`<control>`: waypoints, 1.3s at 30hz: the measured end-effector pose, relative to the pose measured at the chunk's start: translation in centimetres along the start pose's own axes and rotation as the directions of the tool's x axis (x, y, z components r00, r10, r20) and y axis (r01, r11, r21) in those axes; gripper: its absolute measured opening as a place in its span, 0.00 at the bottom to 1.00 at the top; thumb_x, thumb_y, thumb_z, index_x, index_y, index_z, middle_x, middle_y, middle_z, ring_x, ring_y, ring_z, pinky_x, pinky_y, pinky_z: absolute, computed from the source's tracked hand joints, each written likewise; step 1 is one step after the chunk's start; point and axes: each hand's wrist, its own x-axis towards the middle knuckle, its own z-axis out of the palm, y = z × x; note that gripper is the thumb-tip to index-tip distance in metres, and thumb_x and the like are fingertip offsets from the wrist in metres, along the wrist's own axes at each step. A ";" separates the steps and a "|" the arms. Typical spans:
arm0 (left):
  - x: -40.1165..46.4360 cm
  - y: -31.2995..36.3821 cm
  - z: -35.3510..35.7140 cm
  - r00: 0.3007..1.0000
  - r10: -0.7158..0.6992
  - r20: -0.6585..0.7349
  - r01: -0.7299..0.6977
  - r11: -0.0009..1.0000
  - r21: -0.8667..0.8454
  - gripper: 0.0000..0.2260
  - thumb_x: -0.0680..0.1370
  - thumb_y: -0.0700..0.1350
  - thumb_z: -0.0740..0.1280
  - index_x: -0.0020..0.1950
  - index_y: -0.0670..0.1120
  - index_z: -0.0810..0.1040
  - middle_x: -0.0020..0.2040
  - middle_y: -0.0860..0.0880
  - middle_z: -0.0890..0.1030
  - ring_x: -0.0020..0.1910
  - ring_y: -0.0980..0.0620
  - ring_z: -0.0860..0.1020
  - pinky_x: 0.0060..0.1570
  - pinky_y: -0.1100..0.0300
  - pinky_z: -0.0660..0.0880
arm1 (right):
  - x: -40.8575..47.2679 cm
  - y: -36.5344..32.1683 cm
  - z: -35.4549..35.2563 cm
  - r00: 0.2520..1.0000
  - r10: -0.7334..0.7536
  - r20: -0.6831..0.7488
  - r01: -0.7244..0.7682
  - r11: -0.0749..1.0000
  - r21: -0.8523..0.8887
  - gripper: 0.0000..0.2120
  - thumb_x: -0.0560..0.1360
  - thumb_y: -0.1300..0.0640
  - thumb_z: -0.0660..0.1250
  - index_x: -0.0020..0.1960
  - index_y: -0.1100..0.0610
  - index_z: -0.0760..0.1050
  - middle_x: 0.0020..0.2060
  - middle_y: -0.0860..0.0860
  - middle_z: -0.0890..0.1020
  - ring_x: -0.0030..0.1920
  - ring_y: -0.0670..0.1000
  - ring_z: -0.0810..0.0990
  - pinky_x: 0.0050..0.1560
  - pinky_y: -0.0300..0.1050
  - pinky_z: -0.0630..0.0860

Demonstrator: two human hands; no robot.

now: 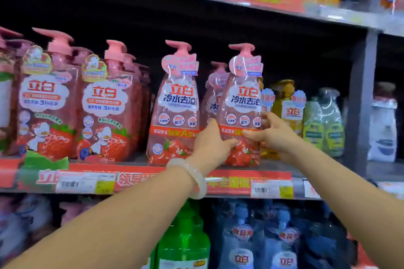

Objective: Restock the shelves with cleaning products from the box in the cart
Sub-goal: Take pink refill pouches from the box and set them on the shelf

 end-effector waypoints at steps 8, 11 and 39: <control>-2.6 0.6 -0.8 0.995 0.057 -0.078 -0.027 0.941 0.336 0.20 0.77 0.44 0.66 0.67 0.40 0.69 0.59 0.41 0.79 0.60 0.42 0.75 0.57 0.55 0.71 | 1.0 1.9 -0.3 0.990 -0.026 0.137 0.028 1.000 -0.014 0.30 0.68 0.63 0.74 0.65 0.53 0.63 0.52 0.52 0.79 0.46 0.48 0.80 0.37 0.38 0.75; -4.3 -0.2 -3.4 0.934 0.199 -0.296 -0.117 0.955 0.273 0.11 0.75 0.42 0.69 0.57 0.43 0.79 0.52 0.44 0.82 0.52 0.46 0.78 0.56 0.56 0.72 | 1.0 2.1 -0.5 0.988 -0.027 0.155 0.028 1.000 -0.009 0.31 0.68 0.62 0.75 0.65 0.52 0.63 0.53 0.53 0.79 0.48 0.50 0.81 0.40 0.41 0.76; -4.2 -5.7 -7.8 0.959 -0.150 -0.241 0.183 0.975 0.124 0.36 0.66 0.53 0.77 0.67 0.45 0.65 0.63 0.47 0.75 0.61 0.47 0.74 0.60 0.53 0.70 | 0.0 1.0 2.0 0.988 -0.023 0.150 0.044 0.990 -0.137 0.35 0.69 0.59 0.74 0.70 0.54 0.61 0.60 0.52 0.76 0.57 0.51 0.77 0.54 0.49 0.77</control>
